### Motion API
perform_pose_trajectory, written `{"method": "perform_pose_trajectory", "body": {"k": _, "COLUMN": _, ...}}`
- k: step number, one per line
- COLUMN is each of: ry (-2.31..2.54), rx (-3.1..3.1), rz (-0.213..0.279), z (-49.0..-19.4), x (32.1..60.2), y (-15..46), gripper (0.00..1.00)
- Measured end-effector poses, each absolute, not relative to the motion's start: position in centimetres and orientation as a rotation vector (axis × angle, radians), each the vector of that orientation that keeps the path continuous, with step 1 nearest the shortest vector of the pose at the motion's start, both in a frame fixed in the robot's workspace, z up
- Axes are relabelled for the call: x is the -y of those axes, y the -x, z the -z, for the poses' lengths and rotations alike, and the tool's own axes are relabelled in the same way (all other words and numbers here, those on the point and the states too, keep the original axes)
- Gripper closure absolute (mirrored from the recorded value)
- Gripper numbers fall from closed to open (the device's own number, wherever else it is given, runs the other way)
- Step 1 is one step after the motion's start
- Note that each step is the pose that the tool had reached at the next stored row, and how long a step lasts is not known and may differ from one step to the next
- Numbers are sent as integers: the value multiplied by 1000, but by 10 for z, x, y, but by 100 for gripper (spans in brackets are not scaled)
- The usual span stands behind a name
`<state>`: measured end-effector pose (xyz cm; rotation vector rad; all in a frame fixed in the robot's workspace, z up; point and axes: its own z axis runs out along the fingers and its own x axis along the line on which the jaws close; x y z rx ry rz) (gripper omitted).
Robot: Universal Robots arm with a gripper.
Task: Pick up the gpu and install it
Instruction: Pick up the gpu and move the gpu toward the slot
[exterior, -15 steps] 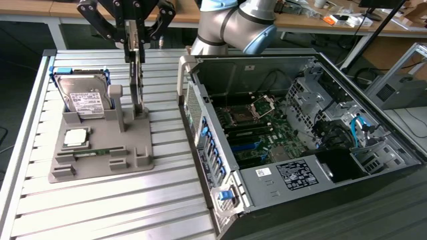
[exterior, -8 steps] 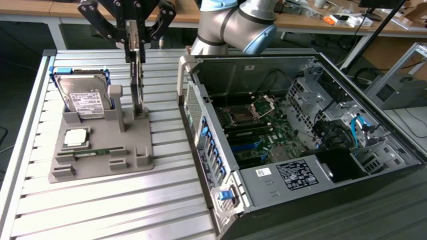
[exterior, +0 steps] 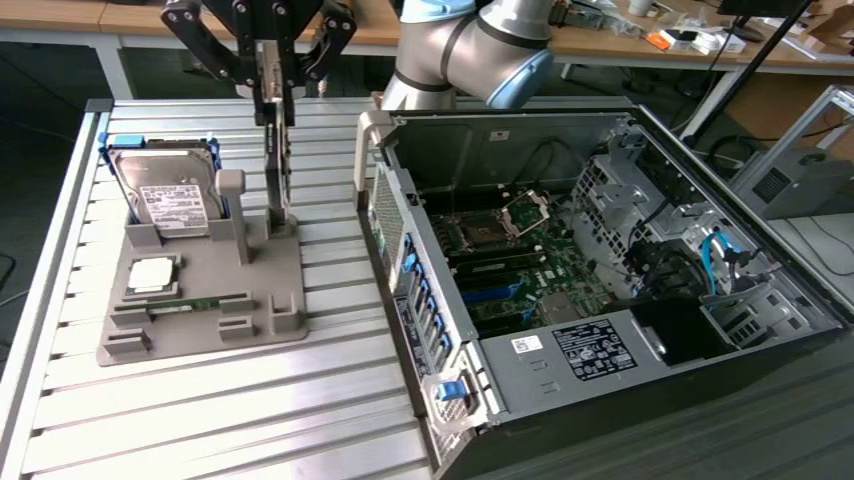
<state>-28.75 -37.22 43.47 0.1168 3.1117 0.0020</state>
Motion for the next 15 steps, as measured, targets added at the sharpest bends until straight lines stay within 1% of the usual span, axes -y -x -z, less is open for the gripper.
{"method": "perform_pose_trajectory", "body": {"k": 15, "ry": -117, "rx": -3112, "rz": -1, "z": -435, "x": 372, "y": 279, "gripper": 73}}
